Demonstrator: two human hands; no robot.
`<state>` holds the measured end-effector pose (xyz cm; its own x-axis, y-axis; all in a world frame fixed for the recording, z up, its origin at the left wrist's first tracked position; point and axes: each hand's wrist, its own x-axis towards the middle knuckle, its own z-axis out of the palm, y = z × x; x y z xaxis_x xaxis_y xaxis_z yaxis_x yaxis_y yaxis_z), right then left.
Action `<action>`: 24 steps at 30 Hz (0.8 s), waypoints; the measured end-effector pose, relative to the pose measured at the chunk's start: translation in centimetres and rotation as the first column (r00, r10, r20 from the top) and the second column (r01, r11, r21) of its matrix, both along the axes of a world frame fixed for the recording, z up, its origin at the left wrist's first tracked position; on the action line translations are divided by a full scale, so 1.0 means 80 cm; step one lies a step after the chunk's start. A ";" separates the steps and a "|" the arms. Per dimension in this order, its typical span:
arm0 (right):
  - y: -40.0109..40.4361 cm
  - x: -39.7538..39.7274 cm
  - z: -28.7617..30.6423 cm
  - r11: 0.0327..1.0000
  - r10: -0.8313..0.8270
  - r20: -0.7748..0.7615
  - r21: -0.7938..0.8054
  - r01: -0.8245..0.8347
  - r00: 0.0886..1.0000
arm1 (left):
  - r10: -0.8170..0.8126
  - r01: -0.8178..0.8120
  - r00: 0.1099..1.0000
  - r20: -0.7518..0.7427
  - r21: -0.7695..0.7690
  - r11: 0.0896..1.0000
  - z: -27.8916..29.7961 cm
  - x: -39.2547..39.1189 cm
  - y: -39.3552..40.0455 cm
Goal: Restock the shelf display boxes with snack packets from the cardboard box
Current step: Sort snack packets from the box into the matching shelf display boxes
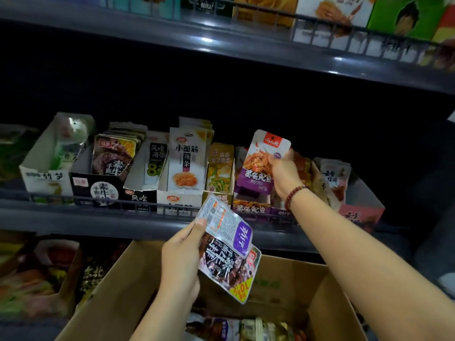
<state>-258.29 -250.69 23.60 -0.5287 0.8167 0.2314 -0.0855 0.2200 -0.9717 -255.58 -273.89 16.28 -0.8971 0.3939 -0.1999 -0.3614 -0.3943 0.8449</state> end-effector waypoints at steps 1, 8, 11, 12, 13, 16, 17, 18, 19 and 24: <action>0.003 -0.009 -0.001 0.999 -0.010 0.041 0.052 0.008 0.999 | -0.004 0.004 1.000 0.004 -0.001 1.000 -0.001 -0.001 0.001; 0.026 -0.031 -0.030 0.952 -0.051 0.415 0.295 -0.081 0.908 | -0.013 0.013 1.000 0.016 -0.026 1.000 -0.007 -0.005 0.001; 0.036 -0.026 -0.025 0.847 -0.137 0.475 0.511 -0.146 0.869 | -0.020 0.020 1.000 0.004 -0.044 0.999 -0.007 -0.006 0.001; 0.039 -0.024 -0.021 0.795 -0.186 0.490 0.584 -0.162 0.852 | -0.023 0.023 1.000 0.002 -0.047 0.999 -0.006 -0.007 0.001; 0.043 -0.024 -0.017 0.737 -0.247 0.499 0.653 -0.173 0.831 | -0.022 0.022 1.000 0.001 -0.047 0.999 -0.006 -0.006 0.000; 0.051 -0.032 -0.008 0.662 -0.324 0.522 0.721 -0.206 0.789 | -0.021 0.022 1.000 0.004 -0.042 0.999 -0.003 -0.006 0.000; 0.052 -0.035 -0.005 0.669 -0.313 0.511 0.717 -0.196 0.801 | -0.020 0.020 1.000 0.006 -0.045 0.999 -0.003 -0.006 0.000; 0.052 -0.038 -0.003 0.678 -0.310 0.492 0.715 -0.174 0.814 | -0.019 0.019 1.000 0.009 -0.048 0.999 -0.002 -0.006 0.000; 0.053 -0.042 -0.001 0.678 -0.314 0.467 0.720 -0.149 0.827 | -0.018 0.019 1.000 0.013 -0.049 0.999 -0.002 -0.006 0.000; 0.054 -0.051 -0.007 0.659 -0.339 0.436 0.742 -0.120 0.834 | -0.036 0.037 0.999 0.017 -0.045 0.998 -0.002 -0.007 -0.002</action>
